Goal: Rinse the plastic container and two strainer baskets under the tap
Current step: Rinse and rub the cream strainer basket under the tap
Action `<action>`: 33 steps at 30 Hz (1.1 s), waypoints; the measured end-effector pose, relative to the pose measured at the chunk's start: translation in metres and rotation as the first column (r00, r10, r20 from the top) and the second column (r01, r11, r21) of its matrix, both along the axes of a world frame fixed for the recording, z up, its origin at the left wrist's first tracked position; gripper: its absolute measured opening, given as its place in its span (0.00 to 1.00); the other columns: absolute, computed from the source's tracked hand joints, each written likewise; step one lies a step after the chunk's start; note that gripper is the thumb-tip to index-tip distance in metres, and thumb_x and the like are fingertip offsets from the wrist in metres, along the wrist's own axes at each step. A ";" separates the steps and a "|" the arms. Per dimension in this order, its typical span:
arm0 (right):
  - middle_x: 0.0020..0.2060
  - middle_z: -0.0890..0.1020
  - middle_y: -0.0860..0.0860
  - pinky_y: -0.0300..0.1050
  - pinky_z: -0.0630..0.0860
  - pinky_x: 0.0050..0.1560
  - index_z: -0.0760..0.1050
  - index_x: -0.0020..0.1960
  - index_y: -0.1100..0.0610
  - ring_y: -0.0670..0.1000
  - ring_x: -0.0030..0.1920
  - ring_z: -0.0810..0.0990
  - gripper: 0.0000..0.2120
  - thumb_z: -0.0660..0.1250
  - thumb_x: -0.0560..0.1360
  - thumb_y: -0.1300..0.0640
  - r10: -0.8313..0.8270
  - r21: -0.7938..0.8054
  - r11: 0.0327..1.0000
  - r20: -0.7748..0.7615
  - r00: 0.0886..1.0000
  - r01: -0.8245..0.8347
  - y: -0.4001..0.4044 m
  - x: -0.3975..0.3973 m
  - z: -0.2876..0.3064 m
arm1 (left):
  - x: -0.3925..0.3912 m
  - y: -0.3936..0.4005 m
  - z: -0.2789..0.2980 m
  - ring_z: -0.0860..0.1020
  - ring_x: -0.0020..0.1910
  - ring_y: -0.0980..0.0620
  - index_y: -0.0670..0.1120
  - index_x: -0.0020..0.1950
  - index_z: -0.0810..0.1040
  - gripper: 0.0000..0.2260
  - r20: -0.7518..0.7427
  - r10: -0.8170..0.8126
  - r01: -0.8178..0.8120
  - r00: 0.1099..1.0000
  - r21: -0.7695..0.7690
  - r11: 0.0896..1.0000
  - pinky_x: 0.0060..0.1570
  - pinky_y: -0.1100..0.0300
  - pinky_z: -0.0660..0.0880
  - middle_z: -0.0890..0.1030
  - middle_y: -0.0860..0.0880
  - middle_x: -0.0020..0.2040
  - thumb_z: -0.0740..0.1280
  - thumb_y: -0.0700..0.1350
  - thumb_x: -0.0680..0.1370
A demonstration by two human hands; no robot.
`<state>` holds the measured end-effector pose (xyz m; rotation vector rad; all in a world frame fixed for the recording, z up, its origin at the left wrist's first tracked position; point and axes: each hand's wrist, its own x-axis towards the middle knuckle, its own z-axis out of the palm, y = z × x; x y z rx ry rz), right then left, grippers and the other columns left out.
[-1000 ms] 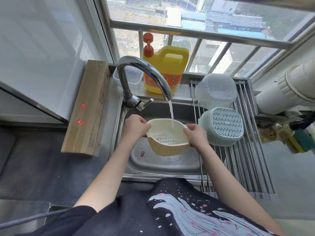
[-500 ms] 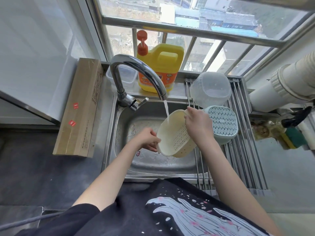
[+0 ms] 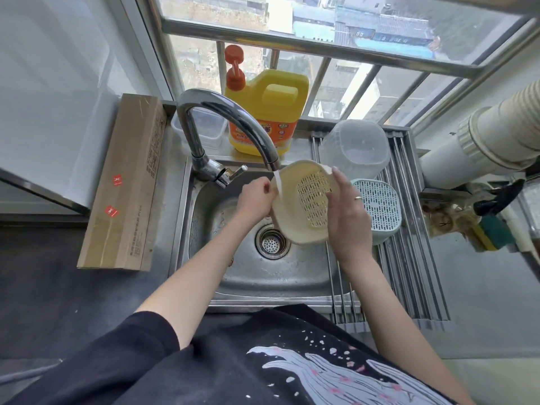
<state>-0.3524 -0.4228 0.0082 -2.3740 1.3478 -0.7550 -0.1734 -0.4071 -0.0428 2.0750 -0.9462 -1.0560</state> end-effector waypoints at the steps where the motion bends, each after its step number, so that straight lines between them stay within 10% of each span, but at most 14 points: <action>1: 0.50 0.80 0.59 0.47 0.73 0.28 0.60 0.71 0.51 0.55 0.31 0.77 0.19 0.57 0.81 0.55 -0.039 0.050 0.998 0.035 0.999 0.037 -0.001 -0.002 -0.002 | 0.001 -0.002 0.005 0.80 0.43 0.42 0.41 0.49 0.77 0.12 0.088 0.004 -0.002 0.996 -0.027 1.000 0.45 0.46 0.79 0.81 0.44 0.45 0.59 0.48 0.78; 6: 0.35 0.74 0.49 0.41 0.65 0.28 0.59 0.70 0.58 0.46 0.31 0.72 0.19 0.58 0.81 0.61 -0.226 0.305 0.936 0.130 0.965 0.178 -0.006 -0.003 -0.021 | 0.013 -0.005 0.022 0.73 0.36 0.46 0.44 0.42 0.72 0.08 0.239 0.077 -0.007 0.968 -0.282 0.959 0.30 0.58 0.64 0.73 0.52 0.33 0.63 0.45 0.79; 13: 0.56 0.78 0.58 0.57 0.77 0.54 0.63 0.65 0.57 0.57 0.54 0.79 0.16 0.61 0.80 0.58 -0.408 0.612 0.753 0.145 0.901 0.243 -0.011 0.017 -0.052 | 0.011 0.008 0.035 0.80 0.32 0.43 0.36 0.46 0.77 0.09 0.561 0.118 0.175 0.819 -0.441 0.880 0.28 0.55 0.74 0.80 0.41 0.40 0.70 0.42 0.75; 23: 0.59 0.71 0.54 0.48 0.82 0.31 0.64 0.63 0.57 0.57 0.47 0.80 0.11 0.58 0.81 0.60 -0.550 0.823 0.549 0.225 0.804 0.146 -0.022 0.022 -0.058 | 0.015 0.003 0.035 0.76 0.42 0.44 0.35 0.48 0.76 0.08 0.481 0.100 0.124 0.871 -0.413 0.902 0.37 0.55 0.73 0.78 0.40 0.45 0.69 0.40 0.75; 28: 0.62 0.71 0.57 0.46 0.80 0.30 0.62 0.67 0.56 0.56 0.49 0.78 0.15 0.56 0.81 0.59 -0.513 0.965 0.262 0.118 0.850 0.024 -0.008 0.028 -0.066 | 0.018 0.005 0.043 0.75 0.41 0.47 0.39 0.48 0.77 0.06 0.547 0.064 0.136 0.835 -0.317 0.939 0.34 0.54 0.71 0.78 0.45 0.44 0.65 0.40 0.75; 33: 0.51 0.74 0.58 0.38 0.69 0.23 0.61 0.70 0.54 0.50 0.31 0.71 0.17 0.50 0.82 0.62 -0.485 0.987 0.158 0.109 0.868 -0.036 0.010 0.043 -0.070 | 0.024 0.004 0.052 0.73 0.39 0.46 0.45 0.40 0.73 0.05 0.476 -0.008 0.106 0.880 -0.179 0.978 0.37 0.57 0.66 0.74 0.46 0.41 0.63 0.41 0.75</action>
